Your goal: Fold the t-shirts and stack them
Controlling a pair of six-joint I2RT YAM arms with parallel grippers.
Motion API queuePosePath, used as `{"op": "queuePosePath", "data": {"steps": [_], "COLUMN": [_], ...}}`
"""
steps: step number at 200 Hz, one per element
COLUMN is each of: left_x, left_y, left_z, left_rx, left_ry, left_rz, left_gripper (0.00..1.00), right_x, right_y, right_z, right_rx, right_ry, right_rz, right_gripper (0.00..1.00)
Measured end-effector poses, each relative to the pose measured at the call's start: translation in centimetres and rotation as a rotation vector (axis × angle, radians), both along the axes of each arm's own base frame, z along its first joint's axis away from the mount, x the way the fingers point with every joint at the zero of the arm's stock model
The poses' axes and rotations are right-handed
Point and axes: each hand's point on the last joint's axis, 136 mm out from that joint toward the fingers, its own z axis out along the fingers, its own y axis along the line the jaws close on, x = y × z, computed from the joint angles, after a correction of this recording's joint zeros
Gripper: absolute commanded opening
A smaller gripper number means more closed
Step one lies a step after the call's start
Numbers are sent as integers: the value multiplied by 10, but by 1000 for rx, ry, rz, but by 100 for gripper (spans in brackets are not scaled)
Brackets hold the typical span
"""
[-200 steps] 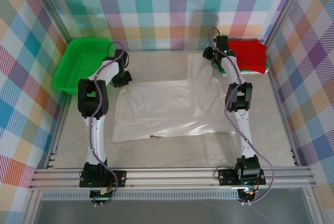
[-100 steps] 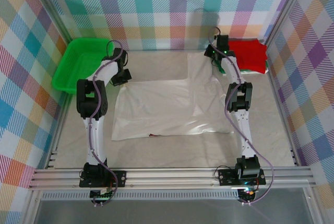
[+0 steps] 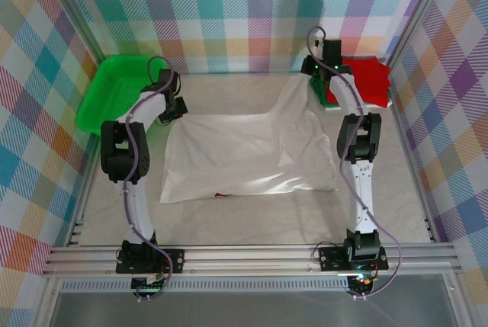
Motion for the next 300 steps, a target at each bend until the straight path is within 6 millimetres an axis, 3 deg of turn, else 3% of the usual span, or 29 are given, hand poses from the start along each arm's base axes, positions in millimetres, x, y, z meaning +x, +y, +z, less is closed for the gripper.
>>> {"op": "queuePosePath", "data": {"steps": [66, 124, 157, 192, 225, 263, 278, 300], "left_x": [-4, -32, -47, -57, -48, -42, -46, -60], "left_y": [-2, 3, 5, 8, 10, 11, 12, 12], "left_z": [-2, 5, -7, -18, 4, 35, 32, 13], "left_rx": [-1, 16, 21, 35, 44, 49, 49, 48], "left_ry": [-43, -73, -69, -52, -128, -223, -228, -186], "left_rz": [-31, -53, -61, -66, -70, -72, -71, -69], "left_gripper": [0, 0, 0, 0, 0, 0, 0, 0], "right_x": [-53, -121, -152, -165, -173, -204, -220, -242], "right_y": [11, 17, 17, 20, 23, 27, 27, 28], "right_z": [46, 84, 90, 88, 104, 132, 135, 128], "right_rx": [48, 87, 110, 129, 142, 130, 122, 114], "right_ry": [-117, -261, -323, -344, -382, -465, -487, -488], "right_rz": [99, 195, 243, 288, 331, 386, 401, 419], "right_gripper": [0, 0, 0, 0, 0, 0, 0, 0]}}
